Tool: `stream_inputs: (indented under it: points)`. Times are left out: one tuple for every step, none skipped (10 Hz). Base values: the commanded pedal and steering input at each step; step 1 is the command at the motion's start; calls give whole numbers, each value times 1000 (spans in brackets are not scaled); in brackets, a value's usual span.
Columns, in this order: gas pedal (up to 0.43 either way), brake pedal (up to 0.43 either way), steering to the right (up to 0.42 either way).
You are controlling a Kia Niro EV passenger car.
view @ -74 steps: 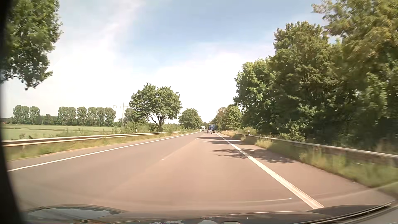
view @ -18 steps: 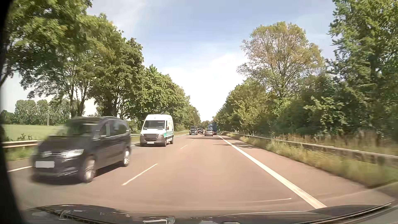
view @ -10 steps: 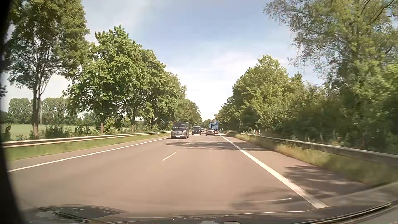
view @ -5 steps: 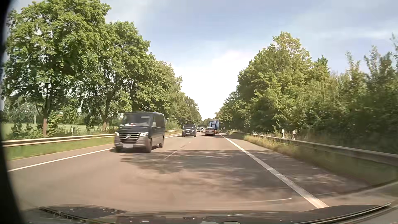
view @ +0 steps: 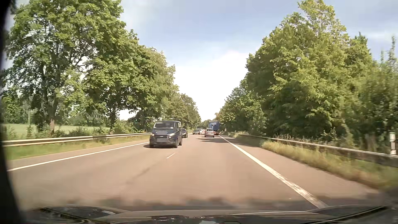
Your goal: Follow the waypoints while adhering to traffic rules and regulations
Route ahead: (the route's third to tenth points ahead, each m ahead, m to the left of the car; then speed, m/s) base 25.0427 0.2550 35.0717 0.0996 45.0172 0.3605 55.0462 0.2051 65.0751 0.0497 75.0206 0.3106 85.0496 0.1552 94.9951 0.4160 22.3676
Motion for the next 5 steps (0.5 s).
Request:
stream_inputs:
  points:
    - [67,0,1]
    - [67,0,1]
    - [79,0,1]
    - [98,0,1]
    - [98,0,1]
